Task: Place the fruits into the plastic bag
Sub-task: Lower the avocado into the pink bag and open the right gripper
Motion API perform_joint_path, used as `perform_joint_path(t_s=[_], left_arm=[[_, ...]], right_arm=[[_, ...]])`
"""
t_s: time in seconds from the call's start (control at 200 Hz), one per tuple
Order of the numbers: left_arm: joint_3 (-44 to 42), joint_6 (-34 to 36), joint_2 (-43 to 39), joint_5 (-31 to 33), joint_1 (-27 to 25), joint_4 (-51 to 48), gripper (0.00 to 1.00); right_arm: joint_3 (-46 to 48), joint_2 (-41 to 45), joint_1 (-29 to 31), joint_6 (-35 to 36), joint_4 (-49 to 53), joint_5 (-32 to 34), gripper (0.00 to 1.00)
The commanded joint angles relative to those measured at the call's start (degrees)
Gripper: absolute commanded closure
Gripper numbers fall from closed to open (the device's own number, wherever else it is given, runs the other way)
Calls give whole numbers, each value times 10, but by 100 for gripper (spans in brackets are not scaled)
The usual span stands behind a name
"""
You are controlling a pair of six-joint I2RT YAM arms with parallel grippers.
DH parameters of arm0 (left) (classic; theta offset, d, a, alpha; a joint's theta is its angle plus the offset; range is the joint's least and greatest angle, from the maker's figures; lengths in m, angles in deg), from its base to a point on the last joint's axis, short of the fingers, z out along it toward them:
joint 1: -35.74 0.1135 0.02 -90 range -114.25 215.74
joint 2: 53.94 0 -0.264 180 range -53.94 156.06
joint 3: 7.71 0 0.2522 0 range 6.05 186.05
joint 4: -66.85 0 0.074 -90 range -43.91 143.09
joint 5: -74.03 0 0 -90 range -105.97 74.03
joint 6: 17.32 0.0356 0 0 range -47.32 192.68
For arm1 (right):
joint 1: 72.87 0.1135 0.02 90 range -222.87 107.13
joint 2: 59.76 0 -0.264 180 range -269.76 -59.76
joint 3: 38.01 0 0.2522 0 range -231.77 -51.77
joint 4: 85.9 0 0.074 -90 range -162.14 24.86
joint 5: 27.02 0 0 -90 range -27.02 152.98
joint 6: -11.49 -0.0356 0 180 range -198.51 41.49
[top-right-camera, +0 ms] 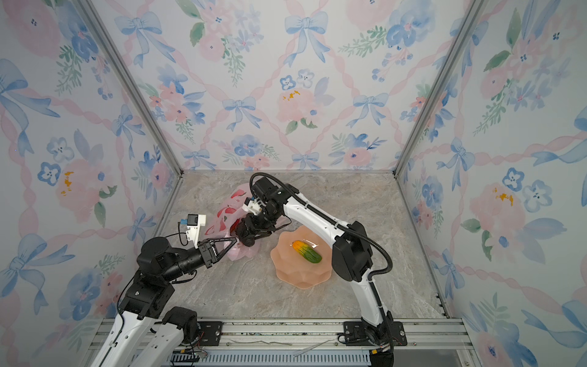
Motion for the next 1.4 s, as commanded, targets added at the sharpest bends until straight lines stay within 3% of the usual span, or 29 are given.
perform_joint_path(t_s=[0.0,0.265,0.81,1.145,1.395], left_arm=[[-11,13,0,-20,-4,16,100],[-19,17,6,-9,-6,15,100],[-5,22,-27,66,-7,23,100],[-23,9,-38,51,-7,26,100],[-38,-1,-52,54,-7,26,100]], right_arm=[[-25,-11,-15,-42,-38,-25,59],[-12,-28,-30,-143,-152,-43,59],[124,-31,13,-122,-206,36,59],[9,-106,18,-149,-204,34,57],[-39,-149,20,-170,-209,32,48]])
